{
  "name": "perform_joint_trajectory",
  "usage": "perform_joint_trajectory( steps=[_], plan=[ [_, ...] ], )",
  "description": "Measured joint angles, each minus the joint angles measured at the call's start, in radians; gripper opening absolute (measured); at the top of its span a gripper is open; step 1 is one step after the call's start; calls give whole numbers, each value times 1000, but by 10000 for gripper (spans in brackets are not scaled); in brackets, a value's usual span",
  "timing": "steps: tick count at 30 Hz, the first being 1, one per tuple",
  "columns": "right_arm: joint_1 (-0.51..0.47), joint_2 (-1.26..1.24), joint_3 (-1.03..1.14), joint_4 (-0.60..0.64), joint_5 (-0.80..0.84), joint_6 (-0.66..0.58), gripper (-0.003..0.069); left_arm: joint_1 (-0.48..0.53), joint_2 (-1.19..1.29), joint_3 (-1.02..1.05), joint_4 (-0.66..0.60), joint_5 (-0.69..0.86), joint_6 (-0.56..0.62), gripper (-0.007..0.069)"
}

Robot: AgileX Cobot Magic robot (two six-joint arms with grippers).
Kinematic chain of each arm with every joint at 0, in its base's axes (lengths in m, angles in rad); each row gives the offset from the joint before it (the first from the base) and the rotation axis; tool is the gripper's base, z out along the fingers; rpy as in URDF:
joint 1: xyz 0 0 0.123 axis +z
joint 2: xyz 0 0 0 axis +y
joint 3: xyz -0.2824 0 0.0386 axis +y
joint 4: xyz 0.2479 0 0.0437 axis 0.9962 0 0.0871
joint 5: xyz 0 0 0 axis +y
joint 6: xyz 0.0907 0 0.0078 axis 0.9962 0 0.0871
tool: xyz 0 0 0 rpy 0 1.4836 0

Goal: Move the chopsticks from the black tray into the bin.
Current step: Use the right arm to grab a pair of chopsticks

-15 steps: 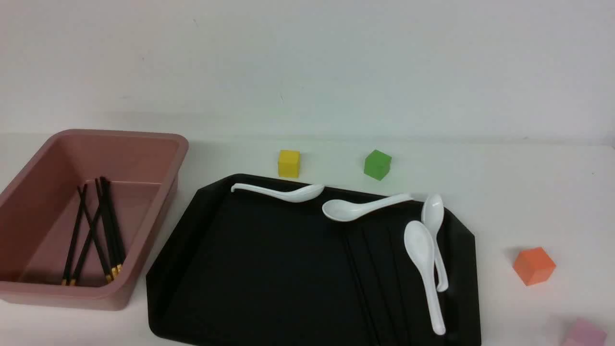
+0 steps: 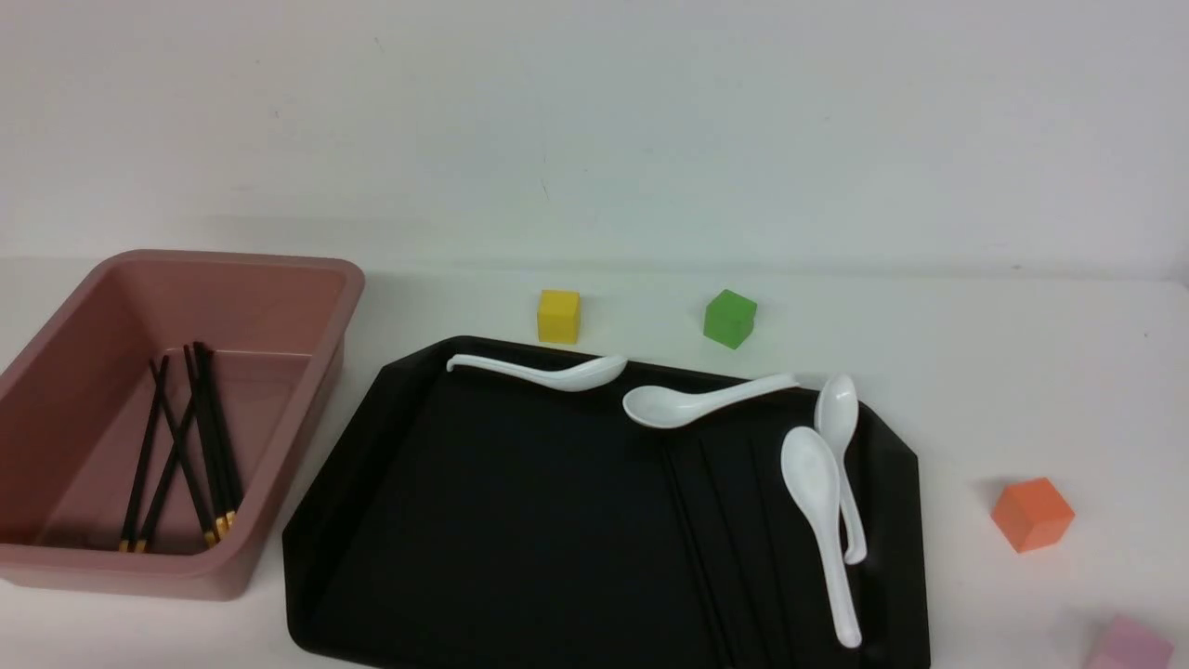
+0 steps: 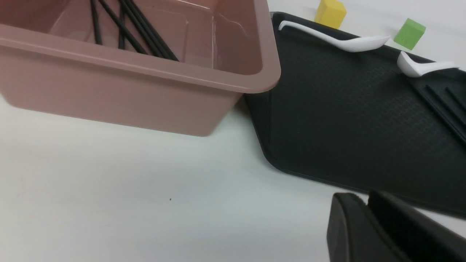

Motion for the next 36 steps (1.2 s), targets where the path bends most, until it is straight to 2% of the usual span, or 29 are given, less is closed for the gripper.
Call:
perform_joint_trajectory(
  steps=[30,32,35,36],
  plan=[
    [0,0,1,-13,-25,3,239,0,0,0,-3,0,0,93],
    [0,0,6,36,-69,58,239,0,0,0,-3,0,0,93],
    [0,0,6,215,-118,219,239,0,0,0,-3,0,0,93],
    [0,0,6,230,-120,231,239,0,0,0,-3,0,0,93]
  ],
)
